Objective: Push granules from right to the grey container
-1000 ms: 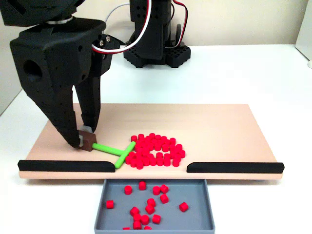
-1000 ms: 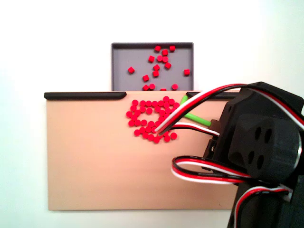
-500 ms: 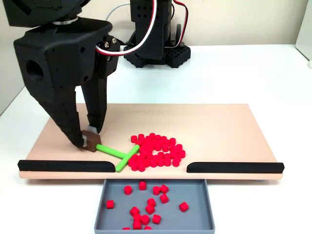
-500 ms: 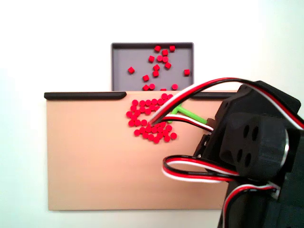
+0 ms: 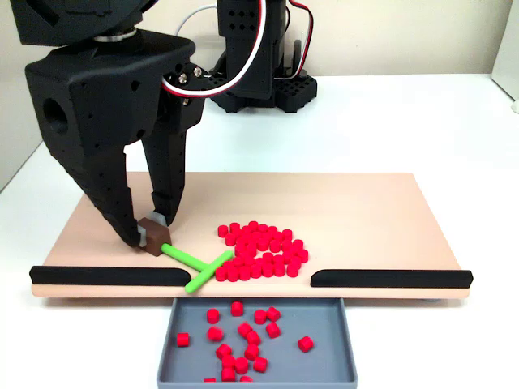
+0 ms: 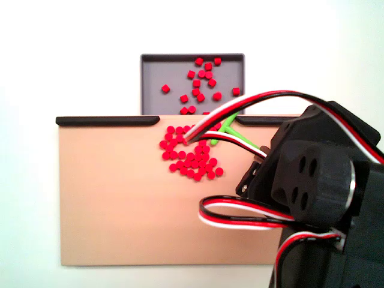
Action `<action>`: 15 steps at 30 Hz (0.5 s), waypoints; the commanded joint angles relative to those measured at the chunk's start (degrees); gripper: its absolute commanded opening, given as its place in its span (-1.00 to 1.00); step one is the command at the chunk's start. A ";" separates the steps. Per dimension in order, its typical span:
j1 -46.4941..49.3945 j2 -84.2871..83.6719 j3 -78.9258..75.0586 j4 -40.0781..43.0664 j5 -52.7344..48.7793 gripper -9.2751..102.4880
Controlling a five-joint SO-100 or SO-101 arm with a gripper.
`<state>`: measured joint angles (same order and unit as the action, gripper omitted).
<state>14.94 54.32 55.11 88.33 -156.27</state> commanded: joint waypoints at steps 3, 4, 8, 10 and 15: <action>-0.70 1.93 -1.85 0.18 1.85 -0.84; -0.70 1.93 -1.85 0.18 2.20 -0.84; -0.88 2.02 -1.85 0.18 3.43 -0.84; -1.14 2.02 -1.85 0.18 4.13 -0.84; -1.76 2.20 -1.85 0.18 6.59 -0.84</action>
<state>13.71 54.32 55.11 88.24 -151.00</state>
